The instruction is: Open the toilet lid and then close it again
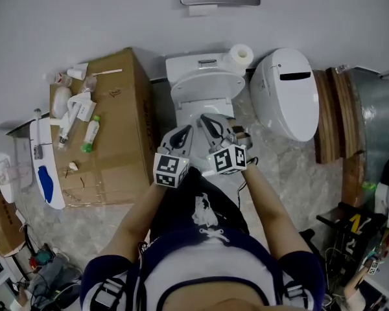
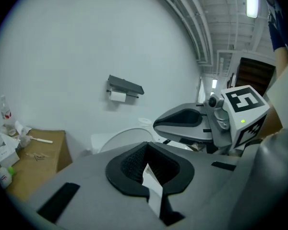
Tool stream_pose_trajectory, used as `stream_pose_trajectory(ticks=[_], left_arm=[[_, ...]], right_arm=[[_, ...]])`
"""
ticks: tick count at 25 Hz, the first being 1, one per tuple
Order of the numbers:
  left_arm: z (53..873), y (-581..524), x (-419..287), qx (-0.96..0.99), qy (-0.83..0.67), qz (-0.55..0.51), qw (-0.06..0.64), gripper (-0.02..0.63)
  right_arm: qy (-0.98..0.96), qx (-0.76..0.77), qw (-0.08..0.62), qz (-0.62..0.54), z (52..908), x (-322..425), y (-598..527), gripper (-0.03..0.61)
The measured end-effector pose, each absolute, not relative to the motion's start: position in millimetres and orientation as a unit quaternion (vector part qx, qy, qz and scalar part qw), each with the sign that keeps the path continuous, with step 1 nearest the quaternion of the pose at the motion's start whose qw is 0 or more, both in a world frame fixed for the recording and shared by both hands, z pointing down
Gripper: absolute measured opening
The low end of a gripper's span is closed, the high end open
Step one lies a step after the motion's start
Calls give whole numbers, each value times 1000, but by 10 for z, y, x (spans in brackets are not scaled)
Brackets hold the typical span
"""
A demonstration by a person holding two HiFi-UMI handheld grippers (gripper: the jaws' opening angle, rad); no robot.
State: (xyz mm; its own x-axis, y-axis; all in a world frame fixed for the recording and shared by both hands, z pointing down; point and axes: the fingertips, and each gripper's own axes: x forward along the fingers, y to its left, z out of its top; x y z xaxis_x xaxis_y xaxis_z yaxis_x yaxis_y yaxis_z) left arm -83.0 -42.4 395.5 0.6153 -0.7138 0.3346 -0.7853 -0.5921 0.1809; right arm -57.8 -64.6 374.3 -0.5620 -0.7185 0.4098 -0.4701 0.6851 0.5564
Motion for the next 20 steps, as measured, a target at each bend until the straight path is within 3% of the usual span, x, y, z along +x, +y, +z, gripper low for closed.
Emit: stream_pose_trajectory(ticks=[8, 11, 20], left_arm=[[4078, -543, -888, 874, -434, 128, 175, 5], [4076, -596, -897, 874, -437, 129, 171, 5], [4062, -688, -866, 868, -446, 128, 177, 5]], right_arm=[[-815, 290, 420, -275, 4101, -343, -1319, 14], [-803, 280, 448, -278, 4195, -310, -1548, 92], [-773, 232, 516, -286, 4467, -298, -1995, 103]])
